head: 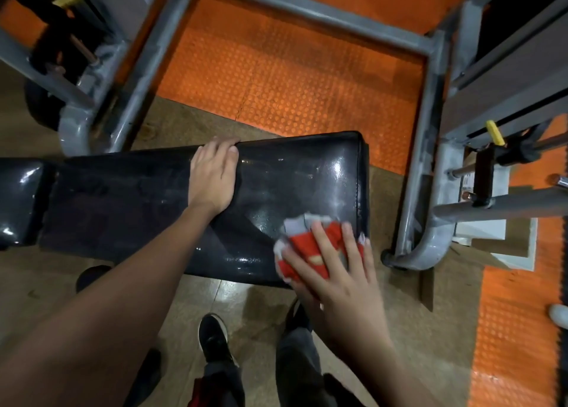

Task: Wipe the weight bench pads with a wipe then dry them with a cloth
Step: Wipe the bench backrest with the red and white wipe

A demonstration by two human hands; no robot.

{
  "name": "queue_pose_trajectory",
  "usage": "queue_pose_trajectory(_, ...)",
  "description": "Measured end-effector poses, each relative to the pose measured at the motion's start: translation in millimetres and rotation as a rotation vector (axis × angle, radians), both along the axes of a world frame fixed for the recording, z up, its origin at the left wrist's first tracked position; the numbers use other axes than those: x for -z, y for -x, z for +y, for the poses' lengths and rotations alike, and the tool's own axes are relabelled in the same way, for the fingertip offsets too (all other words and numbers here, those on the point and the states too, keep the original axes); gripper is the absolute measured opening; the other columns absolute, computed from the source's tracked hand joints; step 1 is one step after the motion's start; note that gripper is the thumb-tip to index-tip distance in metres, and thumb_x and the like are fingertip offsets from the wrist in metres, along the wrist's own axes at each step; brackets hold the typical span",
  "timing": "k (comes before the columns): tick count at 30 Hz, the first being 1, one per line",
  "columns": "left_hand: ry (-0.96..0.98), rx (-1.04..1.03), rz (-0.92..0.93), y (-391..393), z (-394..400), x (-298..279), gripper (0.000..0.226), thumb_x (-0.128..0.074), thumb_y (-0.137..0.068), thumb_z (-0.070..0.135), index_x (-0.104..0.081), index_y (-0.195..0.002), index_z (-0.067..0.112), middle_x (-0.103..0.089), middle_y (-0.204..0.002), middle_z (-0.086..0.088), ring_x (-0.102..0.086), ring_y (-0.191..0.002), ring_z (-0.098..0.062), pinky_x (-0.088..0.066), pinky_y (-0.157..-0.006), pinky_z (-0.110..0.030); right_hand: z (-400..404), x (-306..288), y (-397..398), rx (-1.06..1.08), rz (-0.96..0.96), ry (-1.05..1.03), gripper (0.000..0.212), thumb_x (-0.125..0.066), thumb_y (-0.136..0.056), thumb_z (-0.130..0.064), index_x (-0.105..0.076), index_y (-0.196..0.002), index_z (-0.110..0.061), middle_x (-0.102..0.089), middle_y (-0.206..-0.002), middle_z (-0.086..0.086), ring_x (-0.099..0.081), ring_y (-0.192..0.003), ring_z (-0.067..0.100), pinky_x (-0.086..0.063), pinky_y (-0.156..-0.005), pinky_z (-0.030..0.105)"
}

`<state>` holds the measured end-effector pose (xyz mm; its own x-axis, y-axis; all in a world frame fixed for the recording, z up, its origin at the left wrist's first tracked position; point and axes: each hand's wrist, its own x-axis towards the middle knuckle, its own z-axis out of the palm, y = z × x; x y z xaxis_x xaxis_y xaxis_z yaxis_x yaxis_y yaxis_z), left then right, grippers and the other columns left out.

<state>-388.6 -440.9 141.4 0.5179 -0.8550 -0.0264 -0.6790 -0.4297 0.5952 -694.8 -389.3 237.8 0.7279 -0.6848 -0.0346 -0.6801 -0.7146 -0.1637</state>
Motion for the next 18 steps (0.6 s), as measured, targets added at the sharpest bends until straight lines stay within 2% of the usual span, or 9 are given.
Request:
queue_pose_trajectory(2,0.001,-0.003,0.005,0,1,1,0.047,-0.021,-0.107,0.038,-0.055,-0.138,0.024,-0.053,-0.140,0.000,-0.036,-0.142,-0.019,-0.018,-0.121,-0.039,-9,-3,25,-0.049,0.001,-0.022,0.053,-0.045,-0.100,-0.059,-0.036,-0.152,-0.055,-0.016,-0.172,-0.003,-0.011,-0.158,0.035,-0.018,-0.124,0.061)
queue_pose_trajectory(4,-0.001,-0.005,-0.007,-1,0,3,0.050,-0.019,-0.106,0.041,-0.055,-0.137,0.026,-0.054,-0.138,0.000,-0.037,-0.141,-0.019,-0.019,-0.121,-0.041,-43,-6,27,-0.008,-0.023,-0.069,0.050,-0.035,-0.103,-0.063,-0.030,-0.152,-0.059,-0.009,-0.173,-0.004,-0.009,-0.159,0.032,-0.013,-0.126,0.058)
queue_pose_trajectory(5,-0.004,-0.005,-0.012,-1,1,4,0.050,-0.019,-0.106,0.042,-0.055,-0.137,0.026,-0.055,-0.138,0.000,-0.038,-0.141,-0.019,-0.020,-0.121,-0.041,-66,-4,19,0.047,-0.060,-0.072,0.048,-0.032,-0.104,-0.062,-0.032,-0.152,-0.058,-0.011,-0.173,-0.002,-0.011,-0.159,0.034,-0.013,-0.125,0.058)
queue_pose_trajectory(8,-0.020,-0.010,-0.011,0,1,5,0.050,-0.019,-0.107,0.040,-0.054,-0.138,0.025,-0.053,-0.140,0.001,-0.035,-0.143,-0.018,-0.017,-0.122,-0.040,-147,5,-37,0.258,-0.174,-0.040,0.047,-0.041,-0.101,-0.057,-0.052,-0.145,-0.048,-0.031,-0.165,0.017,-0.022,-0.154,0.043,-0.025,-0.121,0.064)
queue_pose_trajectory(10,-0.020,-0.006,-0.014,0,1,5,0.049,-0.019,-0.108,0.040,-0.054,-0.139,0.026,-0.052,-0.141,0.001,-0.034,-0.143,-0.018,-0.016,-0.122,-0.039,-175,13,-79,0.329,-0.156,0.010,0.041,-0.048,-0.098,-0.052,-0.067,-0.133,-0.040,-0.039,-0.160,0.020,-0.028,-0.151,0.045,-0.025,-0.121,0.062)
queue_pose_trajectory(12,-0.016,0.000,-0.016,-1,1,7,0.049,-0.019,-0.108,0.041,-0.053,-0.139,0.027,-0.052,-0.141,0.001,-0.034,-0.143,-0.018,-0.017,-0.122,-0.040,-169,16,-101,0.295,-0.109,0.096,0.037,-0.051,-0.098,-0.046,-0.073,-0.124,-0.033,-0.049,-0.154,0.016,-0.038,-0.146,0.043,-0.023,-0.121,0.059)
queue_pose_trajectory(14,-0.017,-0.004,-0.013,-1,1,8,0.048,-0.019,-0.107,0.041,-0.054,-0.138,0.027,-0.053,-0.140,0.001,-0.035,-0.143,-0.018,-0.018,-0.122,-0.041,-132,13,-99,0.193,-0.101,0.134,0.038,-0.051,-0.100,-0.043,-0.069,-0.130,-0.029,-0.056,-0.149,0.012,-0.043,-0.143,0.040,-0.022,-0.122,0.057)
queue_pose_trajectory(16,-0.014,-0.011,-0.008,-1,1,7,0.049,-0.019,-0.106,0.041,-0.054,-0.137,0.027,-0.053,-0.139,0.001,-0.036,-0.142,-0.019,-0.019,-0.121,-0.041,-83,7,-81,0.083,-0.092,0.101,0.041,-0.052,-0.101,-0.043,-0.063,-0.139,-0.031,-0.052,-0.154,0.009,-0.040,-0.146,0.037,-0.021,-0.123,0.056)
queue_pose_trajectory(18,-0.007,-0.010,-0.006,-2,0,6,0.049,-0.019,-0.105,0.041,-0.055,-0.136,0.028,-0.054,-0.139,0.001,-0.038,-0.141,-0.019,-0.020,-0.121,-0.041,-36,5,-51,-0.043,-0.004,0.059,0.045,-0.051,-0.101,-0.045,-0.055,-0.145,-0.037,-0.044,-0.160,0.005,-0.032,-0.151,0.033,-0.018,-0.124,0.056)
